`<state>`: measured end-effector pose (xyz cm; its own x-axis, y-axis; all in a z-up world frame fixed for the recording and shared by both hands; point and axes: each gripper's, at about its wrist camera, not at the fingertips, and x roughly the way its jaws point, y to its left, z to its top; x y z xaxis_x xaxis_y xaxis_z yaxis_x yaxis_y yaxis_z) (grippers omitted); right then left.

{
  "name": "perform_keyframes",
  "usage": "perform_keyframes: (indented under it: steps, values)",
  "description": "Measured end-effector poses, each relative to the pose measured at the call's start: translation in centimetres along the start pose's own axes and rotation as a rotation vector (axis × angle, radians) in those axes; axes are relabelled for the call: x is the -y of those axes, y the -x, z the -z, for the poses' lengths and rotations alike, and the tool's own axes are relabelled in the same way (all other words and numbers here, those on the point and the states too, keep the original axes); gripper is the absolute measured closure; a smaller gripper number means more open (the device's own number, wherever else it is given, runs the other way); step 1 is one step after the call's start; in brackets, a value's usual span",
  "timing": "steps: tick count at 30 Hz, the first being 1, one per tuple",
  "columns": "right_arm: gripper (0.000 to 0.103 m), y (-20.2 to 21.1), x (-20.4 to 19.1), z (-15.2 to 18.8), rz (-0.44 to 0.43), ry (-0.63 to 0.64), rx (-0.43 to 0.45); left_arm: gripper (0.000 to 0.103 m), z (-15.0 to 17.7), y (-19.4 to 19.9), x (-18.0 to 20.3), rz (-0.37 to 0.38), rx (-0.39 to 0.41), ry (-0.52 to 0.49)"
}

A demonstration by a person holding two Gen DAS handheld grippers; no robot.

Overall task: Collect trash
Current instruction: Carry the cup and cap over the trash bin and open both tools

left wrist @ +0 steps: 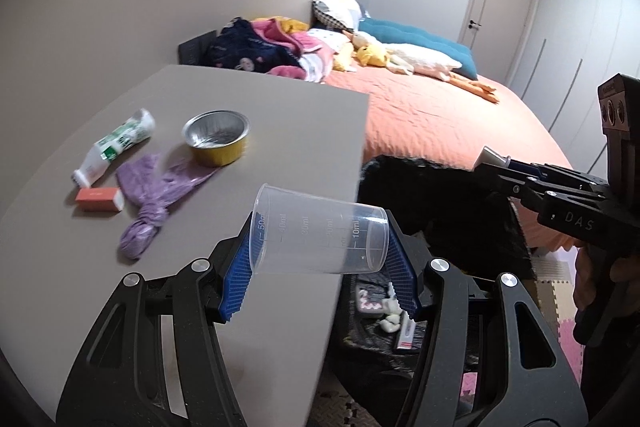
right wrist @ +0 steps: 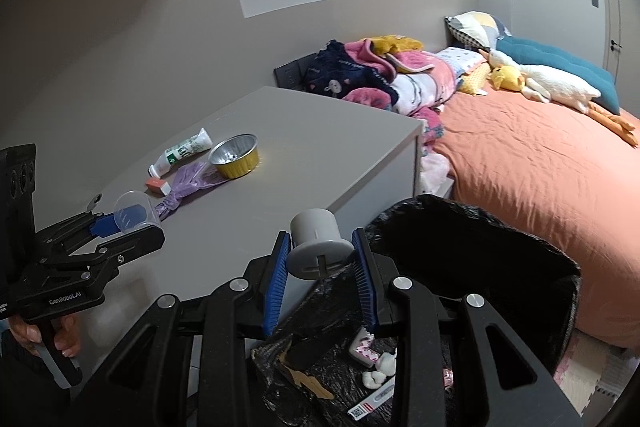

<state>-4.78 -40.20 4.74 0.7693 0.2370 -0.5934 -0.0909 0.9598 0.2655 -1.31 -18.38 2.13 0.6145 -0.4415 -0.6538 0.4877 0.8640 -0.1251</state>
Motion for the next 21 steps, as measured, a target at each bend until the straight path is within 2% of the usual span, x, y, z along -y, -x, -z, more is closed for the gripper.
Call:
perform_keyframes:
  steps: [21]
  values:
    - [0.07,4.9,6.6,2.0,0.119,-0.1,0.04,0.046,-1.0,-3.3,9.4,0.161,-0.048,-0.163]
